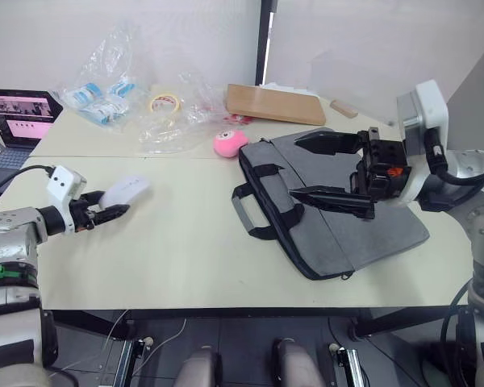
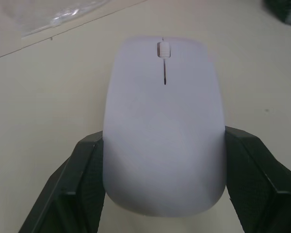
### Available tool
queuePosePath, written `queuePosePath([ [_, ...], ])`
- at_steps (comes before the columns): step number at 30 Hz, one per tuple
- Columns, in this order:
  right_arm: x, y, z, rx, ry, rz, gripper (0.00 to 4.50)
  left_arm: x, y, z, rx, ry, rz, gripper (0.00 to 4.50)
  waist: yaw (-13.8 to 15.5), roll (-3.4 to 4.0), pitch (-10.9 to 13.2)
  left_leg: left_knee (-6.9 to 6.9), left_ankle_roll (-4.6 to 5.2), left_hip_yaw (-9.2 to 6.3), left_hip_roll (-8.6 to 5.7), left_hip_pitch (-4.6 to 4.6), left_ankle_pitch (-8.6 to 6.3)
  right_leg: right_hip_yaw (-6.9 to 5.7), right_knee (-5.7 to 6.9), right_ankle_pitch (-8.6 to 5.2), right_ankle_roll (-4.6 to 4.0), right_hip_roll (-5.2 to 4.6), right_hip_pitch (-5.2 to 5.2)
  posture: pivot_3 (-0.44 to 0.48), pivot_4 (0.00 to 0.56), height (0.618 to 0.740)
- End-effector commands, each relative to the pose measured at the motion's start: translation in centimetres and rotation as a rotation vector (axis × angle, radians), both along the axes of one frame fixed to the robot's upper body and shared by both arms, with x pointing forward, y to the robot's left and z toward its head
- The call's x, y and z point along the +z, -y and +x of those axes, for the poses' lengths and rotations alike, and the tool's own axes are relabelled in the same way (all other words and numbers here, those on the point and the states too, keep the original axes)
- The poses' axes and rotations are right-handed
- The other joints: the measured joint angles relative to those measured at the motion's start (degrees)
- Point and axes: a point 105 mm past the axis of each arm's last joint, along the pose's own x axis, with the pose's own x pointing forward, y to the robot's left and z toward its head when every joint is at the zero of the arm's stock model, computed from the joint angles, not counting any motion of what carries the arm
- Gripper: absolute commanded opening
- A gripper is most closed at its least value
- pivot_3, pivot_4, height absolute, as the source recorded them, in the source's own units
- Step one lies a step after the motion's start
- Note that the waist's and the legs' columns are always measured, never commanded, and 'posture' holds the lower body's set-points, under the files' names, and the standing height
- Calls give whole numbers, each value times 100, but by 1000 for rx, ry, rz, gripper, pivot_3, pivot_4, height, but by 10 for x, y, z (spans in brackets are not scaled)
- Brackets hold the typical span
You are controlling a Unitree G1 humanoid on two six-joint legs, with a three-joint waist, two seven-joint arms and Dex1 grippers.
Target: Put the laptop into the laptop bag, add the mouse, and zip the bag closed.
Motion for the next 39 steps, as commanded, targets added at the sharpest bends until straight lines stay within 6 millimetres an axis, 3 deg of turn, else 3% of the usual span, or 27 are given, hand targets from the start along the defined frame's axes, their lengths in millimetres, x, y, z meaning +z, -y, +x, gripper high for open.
queuePosePath([
  [1, -14, -7, 12, -90, 20, -116, 4424, 29, 27, -8, -120, 71, -12, 2820, 5, 0, 0, 1, 0, 0, 2, -2, 0, -1, 1, 0, 0, 0, -2, 0, 150, 740],
  [5, -39, -22, 39, -259, 74, -187, 4424, 39, 48, -20, -197, 76, -21, 2820, 6, 0, 0, 11, -1, 1, 2, -6, 0, 1, 4, 0, 0, 2, -6, 0, 150, 740],
  [12, -74, -30, 79, -509, 146, -294, 4424, 39, 58, -21, -209, 99, -30, 2820, 1, 0, 0, 15, -16, 4, -15, -4, 9, 1, 6, 0, -1, 2, -6, 0, 150, 740],
  [20, -127, -23, 99, -653, 200, -436, 4424, 35, 70, -24, -239, 100, -40, 2820, 3, 0, 0, 16, -38, 4, -19, -8, 22, 1, 1, 0, 0, 3, -6, 0, 150, 740],
  [24, -137, -15, 103, -677, 208, -470, 4424, 34, 70, -26, -236, 98, -44, 2820, -15, 0, 0, 16, -39, 3, -18, -7, 23, 1, 2, 0, -1, 4, -7, 0, 150, 740],
  [25, -138, -13, 103, -680, 204, -471, 3904, 34, 70, -27, -236, 97, -45, 2820, -18, 0, 0, 16, -39, 3, -18, -6, 23, 2, 1, 0, -1, 4, -7, 0, 150, 740],
  [36, -129, -3, 100, -702, 157, -408, 258, 30, 73, -29, -231, 93, -59, 2820, 7, 0, 0, 17, -34, 0, -18, -4, 20, 1, 1, 0, -1, 5, -2, 0, 150, 740],
  [39, -124, -1, 99, -706, 134, -378, 62, 30, 76, -30, -245, 91, -65, 2820, 7, 0, 0, 17, -35, 0, -18, -4, 20, 2, 1, 0, 0, 5, -2, 0, 150, 740],
])
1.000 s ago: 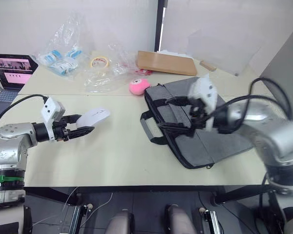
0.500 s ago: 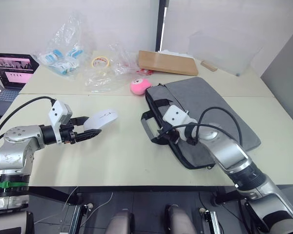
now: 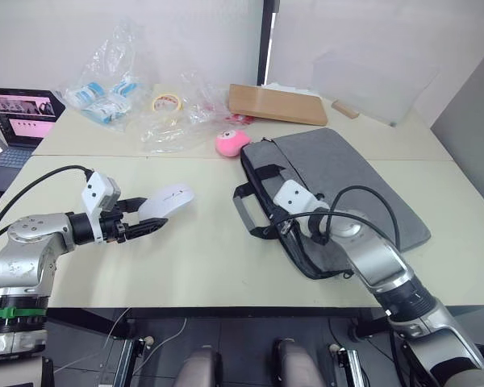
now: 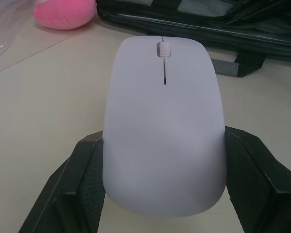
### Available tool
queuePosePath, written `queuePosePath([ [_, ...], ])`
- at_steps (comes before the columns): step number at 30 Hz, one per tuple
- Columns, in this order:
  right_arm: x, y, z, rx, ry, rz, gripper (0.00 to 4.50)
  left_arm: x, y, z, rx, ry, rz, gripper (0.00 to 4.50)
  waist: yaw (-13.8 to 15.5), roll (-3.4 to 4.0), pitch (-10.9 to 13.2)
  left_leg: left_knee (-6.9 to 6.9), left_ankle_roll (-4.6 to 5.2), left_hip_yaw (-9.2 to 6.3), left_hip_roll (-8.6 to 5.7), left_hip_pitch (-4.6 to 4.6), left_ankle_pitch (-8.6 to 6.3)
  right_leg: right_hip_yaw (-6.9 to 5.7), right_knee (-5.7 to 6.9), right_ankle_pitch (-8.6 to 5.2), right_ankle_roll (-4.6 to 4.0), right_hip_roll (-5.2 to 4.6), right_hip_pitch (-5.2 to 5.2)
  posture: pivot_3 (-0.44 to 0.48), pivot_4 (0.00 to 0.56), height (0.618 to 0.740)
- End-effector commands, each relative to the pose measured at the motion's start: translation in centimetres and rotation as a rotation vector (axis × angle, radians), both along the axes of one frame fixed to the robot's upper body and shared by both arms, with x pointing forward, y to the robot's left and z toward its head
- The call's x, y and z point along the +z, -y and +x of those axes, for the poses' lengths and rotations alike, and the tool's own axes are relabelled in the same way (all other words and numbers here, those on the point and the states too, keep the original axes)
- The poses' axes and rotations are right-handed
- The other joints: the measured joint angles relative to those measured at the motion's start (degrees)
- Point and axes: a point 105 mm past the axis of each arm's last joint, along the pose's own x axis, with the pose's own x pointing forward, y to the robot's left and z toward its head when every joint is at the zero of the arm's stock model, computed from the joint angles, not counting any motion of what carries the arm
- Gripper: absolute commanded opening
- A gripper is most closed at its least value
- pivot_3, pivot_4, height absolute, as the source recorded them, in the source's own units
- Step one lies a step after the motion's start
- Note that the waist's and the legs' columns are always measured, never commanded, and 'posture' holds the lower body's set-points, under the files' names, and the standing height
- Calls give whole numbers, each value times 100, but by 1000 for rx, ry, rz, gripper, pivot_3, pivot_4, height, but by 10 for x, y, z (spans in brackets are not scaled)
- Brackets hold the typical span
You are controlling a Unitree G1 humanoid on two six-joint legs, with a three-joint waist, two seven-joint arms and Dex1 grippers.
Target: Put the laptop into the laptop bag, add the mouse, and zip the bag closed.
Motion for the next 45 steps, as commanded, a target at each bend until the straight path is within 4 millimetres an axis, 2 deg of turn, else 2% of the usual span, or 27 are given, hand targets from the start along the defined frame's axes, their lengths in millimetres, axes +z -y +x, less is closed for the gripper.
queuePosePath([
  [1, 22, 11, 1, -39, 30, 72, 62, 14, 10, -2, -46, 46, -14, 2820, 5, 0, 0, 0, 0, 0, 0, 0, 0, 0, 0, 0, 0, 0, 0, 0, 150, 740],
  [3, 34, 11, -1, -36, 29, 142, 62, 14, 15, -3, -64, 44, -19, 2820, 10, 0, 0, 0, -1, -1, 0, 0, 0, -1, 0, 0, 0, 0, 0, 0, 150, 740],
  [7, 61, 9, -4, -44, -19, 402, 62, 17, 24, 4, -85, 52, -24, 2820, 11, 0, 0, 0, 4, -2, 1, 0, -2, 0, 1, 0, 0, 1, 1, 0, 150, 740],
  [10, 84, 9, -10, -9, -61, 557, 62, 18, 48, 12, -162, 59, -26, 2820, 14, 0, 0, 0, 5, -4, 0, 0, -2, -1, 3, 2, -2, 1, 1, 0, 150, 740],
  [15, 107, 11, -17, 27, -92, 609, 62, 18, 78, 33, -207, 78, -30, 2820, -18, 0, 0, 0, 1, -4, 0, 3, 0, 0, 6, 3, -1, 5, 2, 0, 150, 740],
  [20, 131, 9, -23, 70, -119, 657, 62, 9, 107, 50, -249, 72, 3, 2820, -93, 1, 0, -1, -2, 0, 2, 0, 2, 4, 5, 4, -1, 8, -4, 0, 150, 740],
  [23, 148, 11, -28, 98, -124, 677, 62, 6, 138, 58, -294, 93, 11, 2820, -108, 2, 1, -1, -1, 0, 0, -4, 2, 5, 2, 3, -1, 7, -5, 0, 150, 740],
  [26, 156, 10, -33, 129, -142, 706, 62, 6, 160, 62, -325, 115, 5, 2820, -135, 1, 1, 0, 0, 1, -2, -12, 1, 6, 0, 4, 0, 5, -11, 0, 150, 740],
  [31, 168, 6, -49, 208, -182, 736, 62, 6, 207, 69, -369, 140, 2, 2820, -146, 2, 1, 1, 2, 0, -2, -18, 0, 6, -1, 4, 1, 4, -14, 0, 150, 740],
  [39, 166, 6, -52, 192, -188, 747, 62, -4, 243, 75, -354, 117, -10, 2820, -143, 2, 1, 3, 13, -1, -6, -19, -6, 8, 1, 6, 3, -1, -15, 0, 150, 740],
  [45, 168, 12, -47, 151, -175, 775, 62, -12, 251, 71, -363, 92, -27, 2820, -129, 2, 1, 5, 12, -2, -14, -21, -4, 9, 1, 7, 6, -9, -15, 0, 150, 740],
])
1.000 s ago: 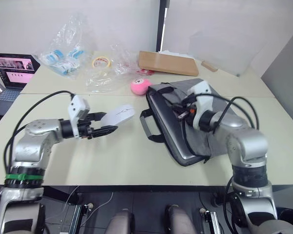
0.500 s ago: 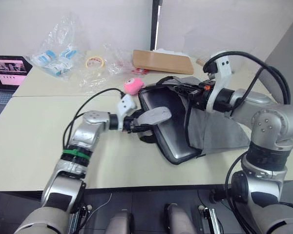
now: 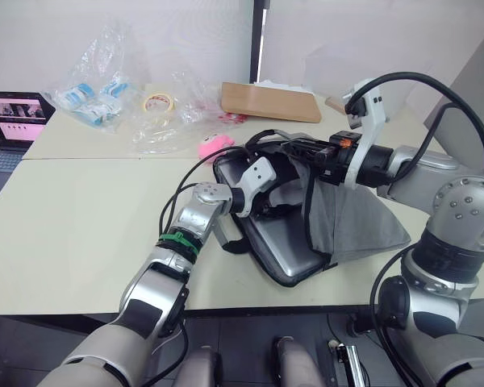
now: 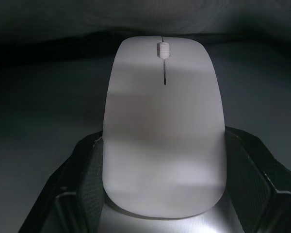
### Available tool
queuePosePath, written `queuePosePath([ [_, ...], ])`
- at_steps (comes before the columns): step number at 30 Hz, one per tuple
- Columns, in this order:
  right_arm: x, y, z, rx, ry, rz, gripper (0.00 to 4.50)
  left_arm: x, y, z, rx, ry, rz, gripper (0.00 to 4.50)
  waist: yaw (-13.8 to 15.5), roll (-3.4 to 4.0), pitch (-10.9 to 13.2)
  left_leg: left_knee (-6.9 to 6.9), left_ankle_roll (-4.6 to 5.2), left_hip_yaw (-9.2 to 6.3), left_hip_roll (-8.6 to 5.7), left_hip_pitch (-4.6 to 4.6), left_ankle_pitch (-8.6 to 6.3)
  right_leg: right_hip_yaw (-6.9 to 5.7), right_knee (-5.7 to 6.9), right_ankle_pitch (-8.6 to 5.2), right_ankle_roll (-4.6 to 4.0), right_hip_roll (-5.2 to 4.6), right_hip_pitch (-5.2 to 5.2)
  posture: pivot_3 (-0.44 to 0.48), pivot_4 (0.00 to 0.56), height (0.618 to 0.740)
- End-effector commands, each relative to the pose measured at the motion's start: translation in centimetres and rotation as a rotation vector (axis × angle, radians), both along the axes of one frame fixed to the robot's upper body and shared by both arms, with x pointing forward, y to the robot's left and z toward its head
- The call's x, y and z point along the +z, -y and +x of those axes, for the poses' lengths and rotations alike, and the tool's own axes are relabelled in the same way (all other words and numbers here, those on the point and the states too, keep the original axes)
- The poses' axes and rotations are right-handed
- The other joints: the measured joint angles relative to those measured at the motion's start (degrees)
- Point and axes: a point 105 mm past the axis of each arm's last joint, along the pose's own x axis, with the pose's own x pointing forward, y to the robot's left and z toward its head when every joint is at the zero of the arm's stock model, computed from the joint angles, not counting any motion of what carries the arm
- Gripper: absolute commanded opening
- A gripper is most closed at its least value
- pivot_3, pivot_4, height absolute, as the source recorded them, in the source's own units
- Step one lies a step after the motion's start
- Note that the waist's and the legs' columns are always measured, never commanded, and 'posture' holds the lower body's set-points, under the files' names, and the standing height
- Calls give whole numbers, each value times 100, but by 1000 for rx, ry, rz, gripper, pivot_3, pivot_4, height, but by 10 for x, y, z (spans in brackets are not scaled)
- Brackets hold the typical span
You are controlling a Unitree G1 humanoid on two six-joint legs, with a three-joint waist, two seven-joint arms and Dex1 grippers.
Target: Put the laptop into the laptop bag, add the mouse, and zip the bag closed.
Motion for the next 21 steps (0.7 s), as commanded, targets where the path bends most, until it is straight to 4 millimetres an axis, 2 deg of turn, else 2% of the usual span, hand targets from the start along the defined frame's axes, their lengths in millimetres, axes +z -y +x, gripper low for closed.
queuePosePath([
  [1, 31, 3, -9, 1, 134, 50, 62, 5, 4, -2, -13, 19, -15, 2820, 1, 0, 0, 0, 0, 0, 0, 0, 0, 0, 0, 0, 0, 0, 0, 0, 150, 740],
  [5, 31, 3, -8, -5, 132, 51, 62, 6, 6, -4, -19, 18, -23, 2820, 6, 0, 0, 0, 3, -1, 0, 0, -1, 0, 0, 0, 1, -1, 0, 0, 150, 740],
  [7, 28, 2, -8, -5, 132, 32, 0, 9, 5, -3, -14, 18, -36, 3873, 9, 0, 0, 1, 3, -1, -2, 0, -1, 0, 0, 1, 1, -2, 0, 0, 150, 740],
  [9, 26, 2, -7, -8, 126, 29, 0, 12, 3, -3, -21, 24, -52, 4488, 8, 0, 0, 1, 3, -1, -2, 0, -1, 0, 0, 1, 1, -2, 0, 0, 150, 740],
  [12, 25, 1, -7, -5, 123, 29, 0, 20, -1, -4, -25, 27, -94, 4488, 5, 0, 0, 1, 3, -1, -2, 0, -1, 0, 0, 1, 2, -2, 0, 0, 150, 740],
  [18, 18, 1, -3, -4, 108, 19, 0, 35, -21, -13, -60, 7, -197, 4488, -10, 0, 0, 1, 1, -2, -1, 0, 0, 1, 2, 1, 2, -2, 0, 0, 150, 740],
  [20, 15, 1, -2, -3, 103, 16, 0, 41, -34, -19, -74, 10, -223, 4488, -11, 0, 0, 1, 0, -2, -2, 0, 1, 1, 2, 1, 2, -3, 0, 0, 150, 740],
  [21, 13, 0, -2, 1, 100, 12, 0, 47, -49, -25, -83, 14, -233, 4488, -14, 0, 0, 1, 0, -3, -1, 1, 1, 2, 2, 1, 2, -3, 0, 0, 150, 740],
])
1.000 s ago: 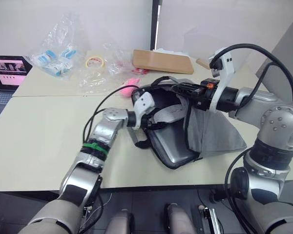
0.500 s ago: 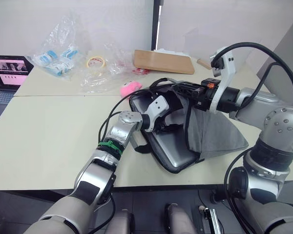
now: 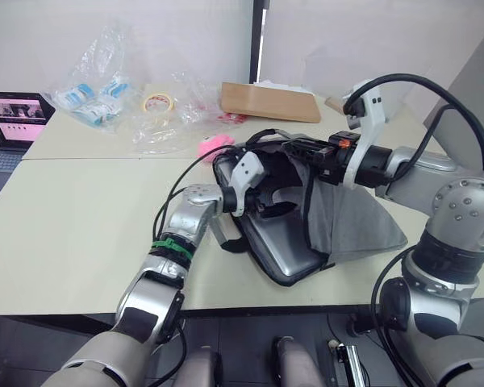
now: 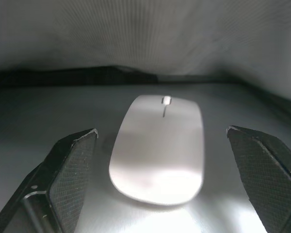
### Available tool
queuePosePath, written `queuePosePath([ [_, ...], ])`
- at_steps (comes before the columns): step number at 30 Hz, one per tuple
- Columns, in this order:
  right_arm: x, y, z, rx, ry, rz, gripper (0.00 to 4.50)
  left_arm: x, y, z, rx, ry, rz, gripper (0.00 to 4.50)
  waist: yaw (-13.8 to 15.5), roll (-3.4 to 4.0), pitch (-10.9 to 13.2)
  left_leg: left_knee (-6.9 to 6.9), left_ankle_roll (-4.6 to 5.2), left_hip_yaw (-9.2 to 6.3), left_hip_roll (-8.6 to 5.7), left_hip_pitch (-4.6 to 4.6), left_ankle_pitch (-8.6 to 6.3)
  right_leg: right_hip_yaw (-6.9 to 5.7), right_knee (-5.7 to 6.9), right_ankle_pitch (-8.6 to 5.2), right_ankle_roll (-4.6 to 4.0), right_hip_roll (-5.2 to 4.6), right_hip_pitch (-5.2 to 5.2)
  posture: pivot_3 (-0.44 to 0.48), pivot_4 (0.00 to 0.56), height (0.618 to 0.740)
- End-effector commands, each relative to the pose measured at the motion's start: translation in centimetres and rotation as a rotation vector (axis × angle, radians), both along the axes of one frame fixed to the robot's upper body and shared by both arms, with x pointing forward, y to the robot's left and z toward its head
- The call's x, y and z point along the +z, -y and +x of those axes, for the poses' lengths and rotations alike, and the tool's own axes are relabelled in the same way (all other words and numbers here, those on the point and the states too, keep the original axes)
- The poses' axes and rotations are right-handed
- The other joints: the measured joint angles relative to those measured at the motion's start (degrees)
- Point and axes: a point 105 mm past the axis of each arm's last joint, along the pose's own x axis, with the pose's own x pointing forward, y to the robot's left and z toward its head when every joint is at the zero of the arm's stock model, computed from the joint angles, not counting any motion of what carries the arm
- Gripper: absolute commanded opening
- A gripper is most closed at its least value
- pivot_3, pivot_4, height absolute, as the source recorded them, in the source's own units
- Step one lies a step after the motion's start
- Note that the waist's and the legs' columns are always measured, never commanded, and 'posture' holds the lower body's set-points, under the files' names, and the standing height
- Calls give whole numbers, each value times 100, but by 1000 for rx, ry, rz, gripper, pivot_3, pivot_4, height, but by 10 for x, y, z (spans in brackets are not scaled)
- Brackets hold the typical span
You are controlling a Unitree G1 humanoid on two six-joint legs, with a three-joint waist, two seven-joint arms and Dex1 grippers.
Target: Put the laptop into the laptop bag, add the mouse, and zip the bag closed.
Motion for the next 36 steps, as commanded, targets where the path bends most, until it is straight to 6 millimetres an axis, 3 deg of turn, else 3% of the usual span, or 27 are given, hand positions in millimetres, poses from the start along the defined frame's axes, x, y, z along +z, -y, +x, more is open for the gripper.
queuePosePath([
  [1, 13, -1, -4, 24, 82, 19, 0, 32, -40, -19, -41, 42, -71, 4488, -28, 0, 0, 0, 0, 0, 0, 0, 0, 0, 1, 0, 0, 0, 0, 0, 150, 740],
  [4, 5, -8, -8, 68, 70, 8, 0, 41, -84, -34, -2, 17, -49, 4488, -117, 2, 0, -5, -6, 1, 18, 3, 4, 8, 4, 0, -1, 16, -7, 0, 150, 740],
  [7, -3, -16, -13, 120, 55, -2, 0, 40, -110, -42, 56, -11, -11, 4488, -55, 4, 1, -3, -5, -3, 24, 5, 3, 7, 6, -1, -2, 16, -5, 0, 150, 740],
  [13, -42, -42, -26, 243, 56, -154, 0, 21, -169, -57, 249, -69, 70, 4488, -29, 6, 2, -2, -5, -1, 5, 8, 2, 4, -1, 0, 2, 5, -1, 0, 150, 740],
  [21, -72, -50, -44, 396, 61, -265, 0, 7, -196, -71, 372, -101, 94, 4488, -4, 6, 3, -4, -8, 0, 8, 8, 4, 1, -9, 0, 1, 8, 2, 0, 150, 740],
  [26, -88, -49, -61, 532, 33, -315, 0, 7, -198, -69, 389, -105, 92, 4488, 6, 6, 3, -4, -6, 0, 10, 9, 2, -1, -10, 0, 1, 8, 4, 0, 150, 740],
  [30, -93, -43, -55, 498, 59, -330, 0, 12, -193, -57, 398, -118, 56, 4488, 33, 6, 3, -4, -4, 0, 10, 8, 1, -3, -13, 0, 1, 8, 5, 0, 150, 740],
  [31, -92, -43, -54, 494, 63, -319, 688, 13, -192, -54, 396, -122, 47, 4500, 40, 6, 3, -2, -4, 0, 9, 9, 1, -4, -13, 0, 1, 8, 7, 0, 150, 740],
  [35, -83, -32, -56, 484, 67, -267, 1941, 16, -183, -29, 403, -161, -1, 4500, 130, 6, 2, 2, -1, 0, 8, 17, 0, -4, -11, 0, 1, 8, 17, 0, 150, 740],
  [36, -79, -27, -58, 486, 64, -255, 2448, 16, -181, -22, 409, -174, -9, 4500, 143, 6, 2, 3, 0, -1, 5, 18, -1, -4, -10, 0, 1, 7, 20, 0, 150, 740],
])
